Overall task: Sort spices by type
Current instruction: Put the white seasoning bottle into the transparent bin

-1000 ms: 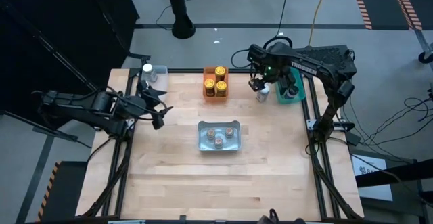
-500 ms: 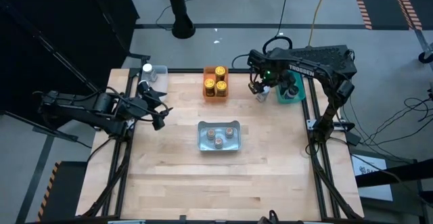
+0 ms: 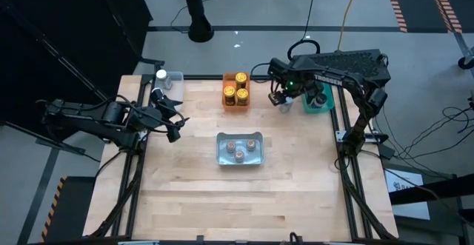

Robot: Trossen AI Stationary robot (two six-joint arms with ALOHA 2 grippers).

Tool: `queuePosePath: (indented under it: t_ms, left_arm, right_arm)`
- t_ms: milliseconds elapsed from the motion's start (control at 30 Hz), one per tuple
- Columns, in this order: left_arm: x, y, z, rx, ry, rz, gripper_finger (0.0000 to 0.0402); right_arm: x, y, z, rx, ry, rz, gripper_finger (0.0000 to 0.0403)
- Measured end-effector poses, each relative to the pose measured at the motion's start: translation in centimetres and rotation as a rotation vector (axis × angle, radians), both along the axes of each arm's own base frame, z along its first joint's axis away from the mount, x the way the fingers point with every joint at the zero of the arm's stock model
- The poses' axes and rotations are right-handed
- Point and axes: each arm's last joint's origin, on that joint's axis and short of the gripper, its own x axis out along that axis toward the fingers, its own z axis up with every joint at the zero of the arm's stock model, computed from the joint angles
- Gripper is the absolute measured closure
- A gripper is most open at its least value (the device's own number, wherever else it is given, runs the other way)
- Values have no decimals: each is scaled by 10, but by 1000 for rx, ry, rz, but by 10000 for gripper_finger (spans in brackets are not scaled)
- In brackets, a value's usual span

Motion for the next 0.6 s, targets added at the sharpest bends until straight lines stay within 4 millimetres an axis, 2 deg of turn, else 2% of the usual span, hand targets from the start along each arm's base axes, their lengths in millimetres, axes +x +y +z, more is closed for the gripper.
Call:
queuePosePath:
  t_ms: [200,467,600]
  left_arm:
    - [0,0,0,-1,-2,1,100]
    - [0,0,0,-9,-1,-7,100]
    - [1,-1,0,-30,2,-33,100]
  right_arm:
    - [3,6,1,0,9,2,235]
    - [6,14,4,-45,30,45,235]
    - [2,21,23,-77,-17,56,235]
